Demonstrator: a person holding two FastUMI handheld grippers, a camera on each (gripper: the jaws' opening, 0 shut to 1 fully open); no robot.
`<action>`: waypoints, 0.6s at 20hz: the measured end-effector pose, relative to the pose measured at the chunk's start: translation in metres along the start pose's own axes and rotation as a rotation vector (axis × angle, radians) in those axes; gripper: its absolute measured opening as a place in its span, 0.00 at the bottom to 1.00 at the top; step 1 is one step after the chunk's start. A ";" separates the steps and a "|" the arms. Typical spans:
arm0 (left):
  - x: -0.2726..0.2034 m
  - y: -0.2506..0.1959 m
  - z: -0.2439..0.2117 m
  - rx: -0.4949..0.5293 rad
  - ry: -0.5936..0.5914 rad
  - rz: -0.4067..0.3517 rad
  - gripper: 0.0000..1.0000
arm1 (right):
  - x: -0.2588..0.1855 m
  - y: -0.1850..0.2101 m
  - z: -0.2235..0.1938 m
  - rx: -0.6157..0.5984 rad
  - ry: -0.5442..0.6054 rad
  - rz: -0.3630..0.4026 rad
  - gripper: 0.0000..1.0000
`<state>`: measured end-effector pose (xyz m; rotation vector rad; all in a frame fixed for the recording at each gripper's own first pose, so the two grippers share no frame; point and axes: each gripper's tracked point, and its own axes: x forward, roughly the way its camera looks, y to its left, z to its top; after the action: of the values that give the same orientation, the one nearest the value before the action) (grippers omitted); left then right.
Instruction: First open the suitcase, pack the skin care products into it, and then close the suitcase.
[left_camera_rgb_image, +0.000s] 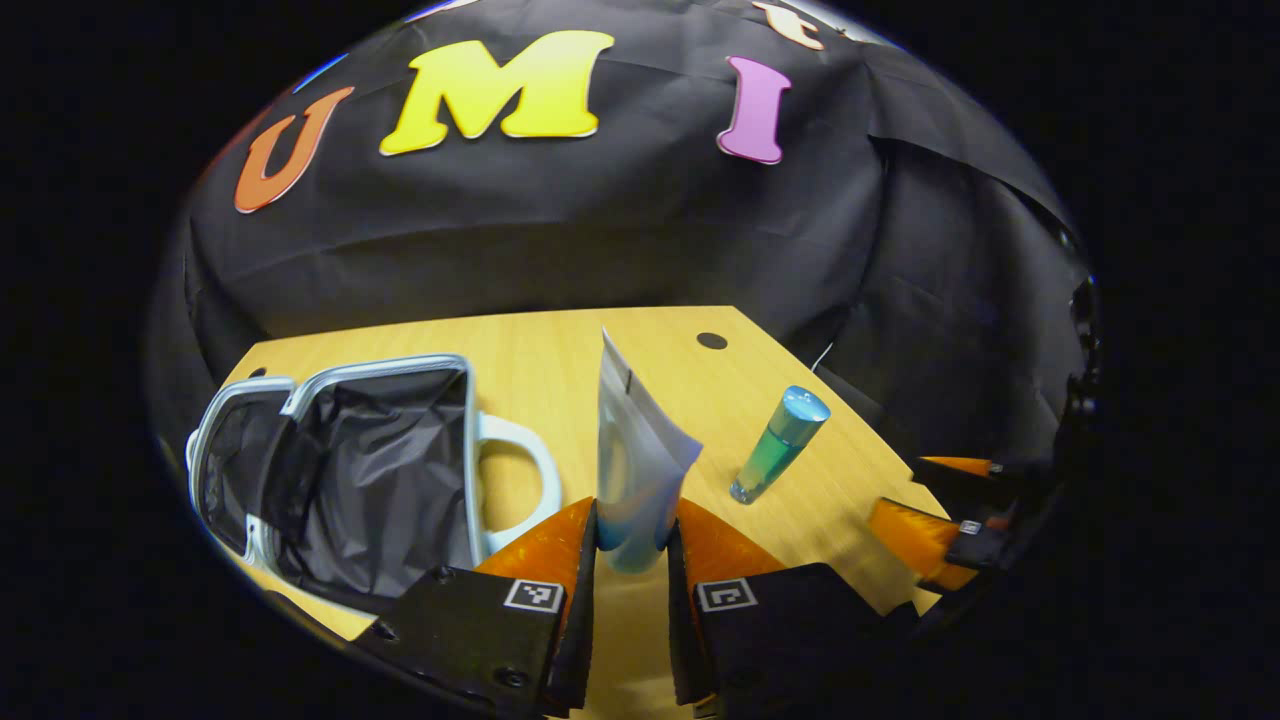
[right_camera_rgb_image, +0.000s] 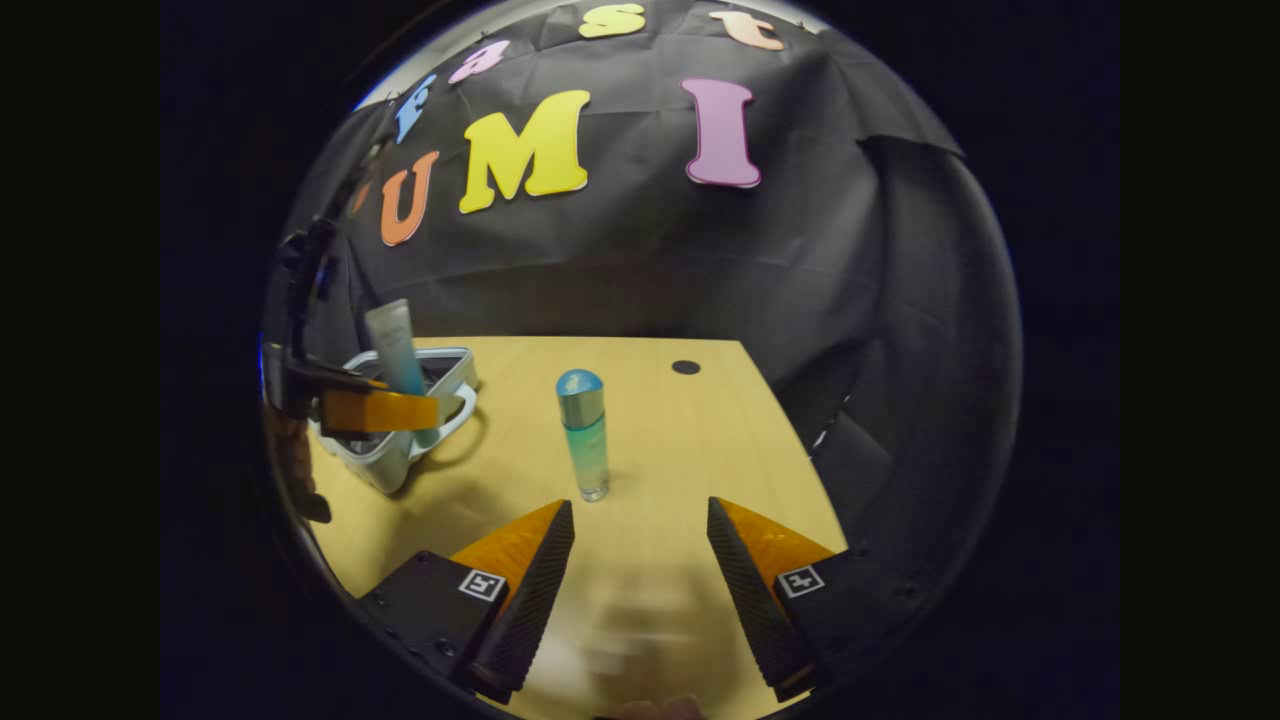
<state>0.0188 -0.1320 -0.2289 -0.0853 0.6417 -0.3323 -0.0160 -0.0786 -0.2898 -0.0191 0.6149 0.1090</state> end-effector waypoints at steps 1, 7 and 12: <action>-0.013 0.008 -0.001 -0.023 0.009 0.013 0.34 | 0.014 0.009 -0.001 -0.002 0.006 0.025 0.79; -0.072 0.058 -0.012 -0.074 0.022 0.128 0.34 | 0.094 0.033 0.000 -0.016 0.032 0.067 0.80; -0.095 0.091 -0.024 -0.153 0.039 0.202 0.34 | 0.123 0.031 0.000 0.029 0.062 0.047 0.66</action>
<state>-0.0421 -0.0141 -0.2098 -0.1591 0.7078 -0.0898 0.0804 -0.0358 -0.3602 0.0204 0.6794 0.1453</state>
